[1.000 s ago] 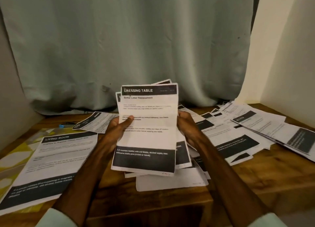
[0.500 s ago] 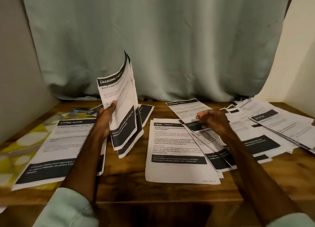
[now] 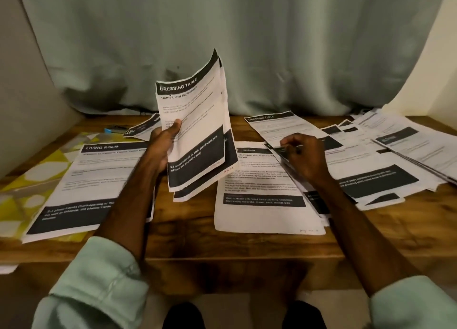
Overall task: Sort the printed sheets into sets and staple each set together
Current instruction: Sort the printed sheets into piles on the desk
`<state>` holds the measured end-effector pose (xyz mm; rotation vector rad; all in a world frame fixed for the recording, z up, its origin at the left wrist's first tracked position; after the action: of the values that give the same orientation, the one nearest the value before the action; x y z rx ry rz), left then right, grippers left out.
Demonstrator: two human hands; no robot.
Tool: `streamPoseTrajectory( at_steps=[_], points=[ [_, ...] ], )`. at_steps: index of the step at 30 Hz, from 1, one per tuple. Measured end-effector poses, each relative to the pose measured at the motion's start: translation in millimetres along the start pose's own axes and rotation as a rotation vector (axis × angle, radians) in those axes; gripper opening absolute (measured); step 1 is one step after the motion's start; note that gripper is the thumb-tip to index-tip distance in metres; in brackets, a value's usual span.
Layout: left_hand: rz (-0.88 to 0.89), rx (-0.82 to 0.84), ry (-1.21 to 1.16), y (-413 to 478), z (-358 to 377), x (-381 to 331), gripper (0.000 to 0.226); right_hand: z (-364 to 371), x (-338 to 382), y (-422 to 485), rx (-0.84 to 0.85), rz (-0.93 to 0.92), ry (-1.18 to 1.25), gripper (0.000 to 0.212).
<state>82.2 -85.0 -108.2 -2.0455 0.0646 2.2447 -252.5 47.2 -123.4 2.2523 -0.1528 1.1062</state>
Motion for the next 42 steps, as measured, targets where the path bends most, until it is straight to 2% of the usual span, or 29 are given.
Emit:
streamPoseTrajectory(
  at_steps=[4,8,10,12,15,21,24,32,37,40,42],
  points=[
    [-0.011,0.0,-0.006,-1,3,3,0.019,-3,0,-1,-0.022,-0.021,-0.007,0.017],
    [-0.007,-0.009,-0.013,-3,6,2,0.016,-12,0,-2,-0.112,-0.039,0.011,0.018],
    [-0.013,-0.025,-0.013,-3,7,3,0.02,-19,-4,-1,-0.182,-0.01,0.012,0.017],
    [-0.023,-0.044,-0.011,-4,9,3,0.011,-26,-9,-1,-0.242,0.033,0.007,0.018],
    [-0.033,-0.062,-0.024,-4,11,3,0.011,-31,-13,-1,-0.274,0.085,0.006,0.018],
    [-0.035,-0.031,-0.008,-3,9,2,0.014,-25,-14,-1,-0.232,0.107,-0.011,0.019],
    [-0.049,-0.022,-0.036,-3,9,3,0.028,-23,-13,-3,-0.217,0.121,-0.024,0.02],
    [-0.063,-0.014,-0.001,-3,16,6,0.019,-25,-7,-5,-0.245,0.217,-0.015,0.023],
    [-0.092,-0.004,0.06,1,21,13,0.031,-49,-7,21,-0.213,0.31,-0.111,0.025],
    [-0.058,-0.002,0.071,4,24,16,0.02,-68,-9,49,-0.164,0.342,-0.208,0.032],
    [-0.047,0.007,0.068,4,26,17,0.015,-72,-18,66,-0.089,0.379,-0.23,0.047]
  ],
)
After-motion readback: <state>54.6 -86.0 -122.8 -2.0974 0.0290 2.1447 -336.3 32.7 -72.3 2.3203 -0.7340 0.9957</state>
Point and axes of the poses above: each hand's wrist, its own y-axis towards the middle knuckle, its own z-axis out of the palm, x = y × z, the point moved 2 cm from there along y, towards the middle knuckle, and after that the axes turned 9 degrees about y, right-handed, at the moved point
